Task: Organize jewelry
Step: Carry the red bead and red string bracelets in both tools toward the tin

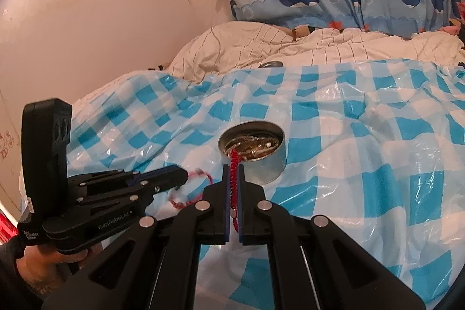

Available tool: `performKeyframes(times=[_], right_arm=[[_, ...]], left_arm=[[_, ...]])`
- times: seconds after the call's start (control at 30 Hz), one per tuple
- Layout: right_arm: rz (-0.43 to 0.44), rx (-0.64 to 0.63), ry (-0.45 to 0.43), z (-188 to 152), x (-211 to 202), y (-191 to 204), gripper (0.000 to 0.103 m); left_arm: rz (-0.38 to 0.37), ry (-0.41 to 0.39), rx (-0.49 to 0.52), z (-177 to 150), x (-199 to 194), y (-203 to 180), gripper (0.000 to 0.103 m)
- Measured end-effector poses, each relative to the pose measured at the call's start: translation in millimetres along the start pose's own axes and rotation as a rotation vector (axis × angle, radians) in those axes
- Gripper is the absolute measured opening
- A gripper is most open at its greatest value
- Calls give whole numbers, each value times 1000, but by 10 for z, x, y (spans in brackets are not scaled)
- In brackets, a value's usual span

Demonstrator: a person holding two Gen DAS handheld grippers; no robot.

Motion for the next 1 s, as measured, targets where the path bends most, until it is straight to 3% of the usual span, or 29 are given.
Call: performKeyframes(times=[0.27, 0.57, 0.77, 0.93, 1.0], right_arm=[[-12, 3, -26, 100, 25, -97, 5], [-22, 45, -58, 283, 142, -331, 5], [-12, 52, -63, 290, 126, -334, 5], [1, 46, -65, 292, 104, -279, 5], [4, 42, -61, 287, 106, -260, 5]], left_arm=[[-26, -41, -51, 385, 243, -136, 7], [-49, -2, -145, 517, 671, -25, 7], [-14, 110, -115, 153, 552, 81, 8], [49, 208, -57, -294, 659, 144, 31], [65, 212, -28, -379, 697, 141, 32]])
Point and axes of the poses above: each gripper's, at about its wrist camera, not at the fingertips, and x roughly the way its jaws point, y to its left, z to its top, the point moved 8 cm from there along x, roughly the way its jaws point, and after that the axes turned 13 degrees about -x, right-handed, at the moved point
